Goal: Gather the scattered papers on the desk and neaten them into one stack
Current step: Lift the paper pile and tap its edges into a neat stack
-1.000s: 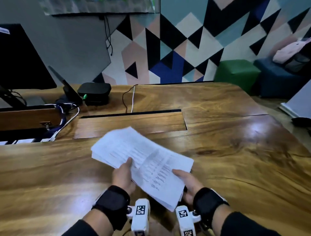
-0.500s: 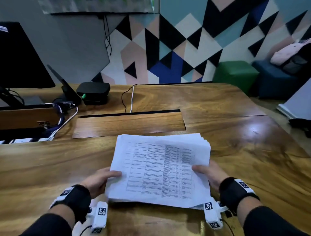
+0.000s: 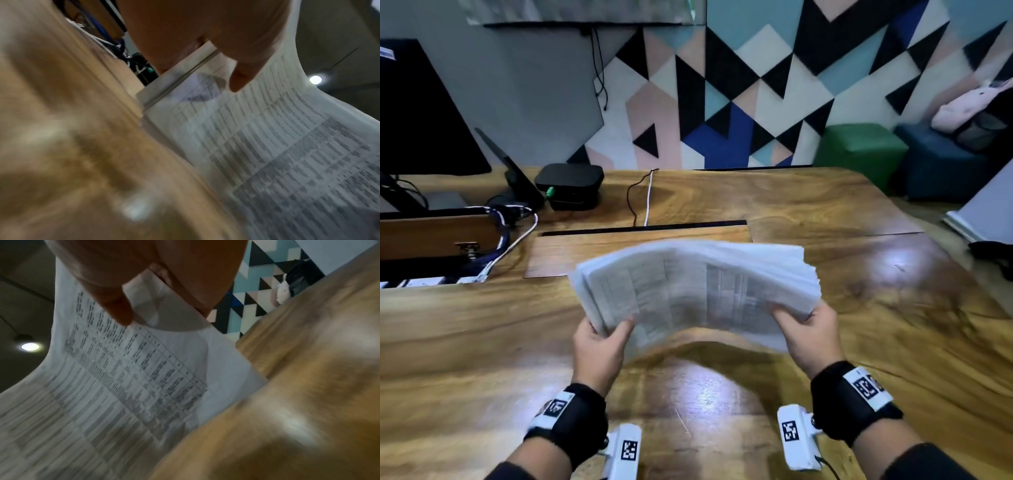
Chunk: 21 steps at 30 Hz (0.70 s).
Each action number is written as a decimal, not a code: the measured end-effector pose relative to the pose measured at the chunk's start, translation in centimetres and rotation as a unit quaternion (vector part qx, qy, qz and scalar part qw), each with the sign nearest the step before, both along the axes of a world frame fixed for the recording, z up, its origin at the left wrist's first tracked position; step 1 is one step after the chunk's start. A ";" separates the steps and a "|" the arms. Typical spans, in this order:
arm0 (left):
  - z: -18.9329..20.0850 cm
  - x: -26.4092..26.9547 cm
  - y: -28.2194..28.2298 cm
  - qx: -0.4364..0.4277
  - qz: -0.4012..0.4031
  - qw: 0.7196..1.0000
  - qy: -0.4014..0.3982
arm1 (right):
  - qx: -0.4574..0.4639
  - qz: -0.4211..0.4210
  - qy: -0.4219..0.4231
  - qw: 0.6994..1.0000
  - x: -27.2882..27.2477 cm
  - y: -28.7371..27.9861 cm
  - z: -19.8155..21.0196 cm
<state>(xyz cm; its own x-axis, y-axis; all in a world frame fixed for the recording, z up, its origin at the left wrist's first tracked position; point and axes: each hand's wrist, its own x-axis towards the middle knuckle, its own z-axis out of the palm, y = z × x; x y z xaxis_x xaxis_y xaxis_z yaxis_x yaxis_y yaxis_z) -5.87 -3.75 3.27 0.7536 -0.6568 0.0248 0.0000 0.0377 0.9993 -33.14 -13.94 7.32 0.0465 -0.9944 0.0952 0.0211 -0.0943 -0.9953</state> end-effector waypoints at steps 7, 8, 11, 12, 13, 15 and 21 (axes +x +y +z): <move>-2.3 -0.2 0.2 0.012 0.032 0.999 0.024 | 0.001 -0.074 0.027 0.997 0.4 -0.1 -3.1; -2.3 -0.1 0.0 0.005 0.030 0.999 0.021 | -0.002 -0.080 0.029 0.996 0.6 -0.2 -3.1; -1.9 0.0 -0.1 -0.024 0.029 0.999 0.010 | -0.020 -0.085 0.013 0.996 0.9 0.0 -2.5; -1.7 0.2 0.0 -0.034 0.030 0.999 0.007 | -0.028 -0.088 -0.001 0.996 0.8 0.0 -2.2; -1.5 0.5 0.2 -0.042 0.027 0.999 0.006 | -0.037 -0.088 -0.013 0.995 0.6 0.0 -1.9; -1.1 0.7 0.3 -0.053 0.012 0.999 0.002 | -0.045 -0.077 -0.027 0.996 0.3 -0.1 -1.2; -1.1 -0.3 -0.8 -0.042 0.009 0.999 -0.003 | -0.023 -0.060 0.010 0.998 0.9 -0.3 -1.9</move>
<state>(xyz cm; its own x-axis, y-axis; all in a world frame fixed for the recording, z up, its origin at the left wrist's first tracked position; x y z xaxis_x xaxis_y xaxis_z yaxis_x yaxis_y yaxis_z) -6.19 -4.52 2.16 0.7644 -0.6392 0.0842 -0.0079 0.1212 0.9926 -32.27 -14.28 5.40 -0.0706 -0.9874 0.1418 -0.0135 -0.1412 -0.9899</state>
